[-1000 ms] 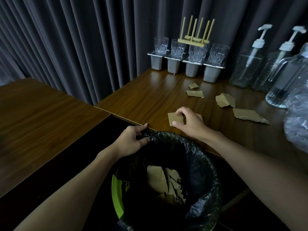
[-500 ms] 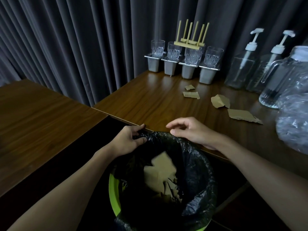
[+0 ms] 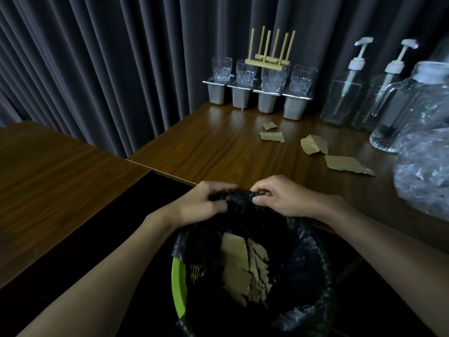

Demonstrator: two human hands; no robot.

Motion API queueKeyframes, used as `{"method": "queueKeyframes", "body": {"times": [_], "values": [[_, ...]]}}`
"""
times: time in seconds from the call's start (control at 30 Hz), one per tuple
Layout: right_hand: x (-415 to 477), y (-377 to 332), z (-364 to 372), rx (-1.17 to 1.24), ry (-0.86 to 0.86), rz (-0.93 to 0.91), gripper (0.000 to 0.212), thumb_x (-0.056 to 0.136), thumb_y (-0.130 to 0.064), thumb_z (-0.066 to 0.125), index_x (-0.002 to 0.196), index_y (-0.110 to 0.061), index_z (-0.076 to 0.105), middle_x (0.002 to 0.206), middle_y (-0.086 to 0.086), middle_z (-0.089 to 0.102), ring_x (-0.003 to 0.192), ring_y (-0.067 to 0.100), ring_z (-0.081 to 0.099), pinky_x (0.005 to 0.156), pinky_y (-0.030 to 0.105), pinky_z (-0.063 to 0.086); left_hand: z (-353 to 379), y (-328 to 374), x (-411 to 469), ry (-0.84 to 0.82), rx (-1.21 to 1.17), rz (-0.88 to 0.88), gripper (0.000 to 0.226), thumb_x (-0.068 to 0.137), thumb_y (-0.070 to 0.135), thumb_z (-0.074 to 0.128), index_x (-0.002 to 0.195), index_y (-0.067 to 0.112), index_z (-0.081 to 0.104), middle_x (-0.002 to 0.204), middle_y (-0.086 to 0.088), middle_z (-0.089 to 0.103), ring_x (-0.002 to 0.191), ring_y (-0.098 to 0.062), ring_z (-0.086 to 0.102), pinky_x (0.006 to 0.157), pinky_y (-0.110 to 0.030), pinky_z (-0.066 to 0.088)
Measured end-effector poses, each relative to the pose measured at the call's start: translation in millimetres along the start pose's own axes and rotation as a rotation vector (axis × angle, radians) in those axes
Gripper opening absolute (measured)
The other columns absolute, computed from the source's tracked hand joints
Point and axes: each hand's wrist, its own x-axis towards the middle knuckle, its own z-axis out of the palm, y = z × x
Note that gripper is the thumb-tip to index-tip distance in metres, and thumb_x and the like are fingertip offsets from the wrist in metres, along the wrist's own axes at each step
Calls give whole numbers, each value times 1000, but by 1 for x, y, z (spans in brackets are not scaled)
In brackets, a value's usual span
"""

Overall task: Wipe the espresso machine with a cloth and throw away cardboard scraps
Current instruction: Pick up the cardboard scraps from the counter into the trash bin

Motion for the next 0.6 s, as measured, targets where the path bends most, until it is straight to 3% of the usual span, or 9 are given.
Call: {"method": "queueKeyframes", "body": {"times": [0.13,0.23,0.33,0.4,0.5,0.6], "values": [[-11,11,-5,49,30,47,23,94,-25,62,116,-16,67,101,-4,68,94,7,65,80,28,56,8,12,16,10,31,36,42,93,25,68,134,18,62,127,6,65,111,-5,62,97,-24,51],[-21,23,-5,94,40,74,26,93,-26,64,117,-14,67,99,-7,67,90,3,64,76,24,52,19,9,28,59,119,112,36,87,24,75,122,17,71,118,5,70,107,-5,65,99,-35,53],[-33,33,-10,135,50,106,28,93,-27,64,119,-15,66,97,-3,68,85,0,63,75,23,50,29,7,37,82,201,125,38,86,31,75,123,24,70,137,2,59,129,-9,51,112,-35,41],[-43,43,-16,154,84,106,29,96,-29,60,123,-19,63,113,0,67,102,6,62,87,27,51,34,6,38,47,201,113,47,87,34,74,131,24,64,149,1,50,139,-10,42,116,-40,37],[-52,72,-29,10,384,208,43,100,-37,50,141,-25,45,148,-2,42,137,16,37,112,46,33,40,3,38,36,188,103,54,87,35,73,137,21,59,153,4,45,141,-8,39,115,-42,40],[-56,113,-42,-288,584,442,53,101,-41,40,149,-21,31,159,3,26,147,23,19,116,54,21,42,3,39,45,223,107,53,88,34,72,137,18,59,153,4,44,141,-7,39,115,-40,40]]}}
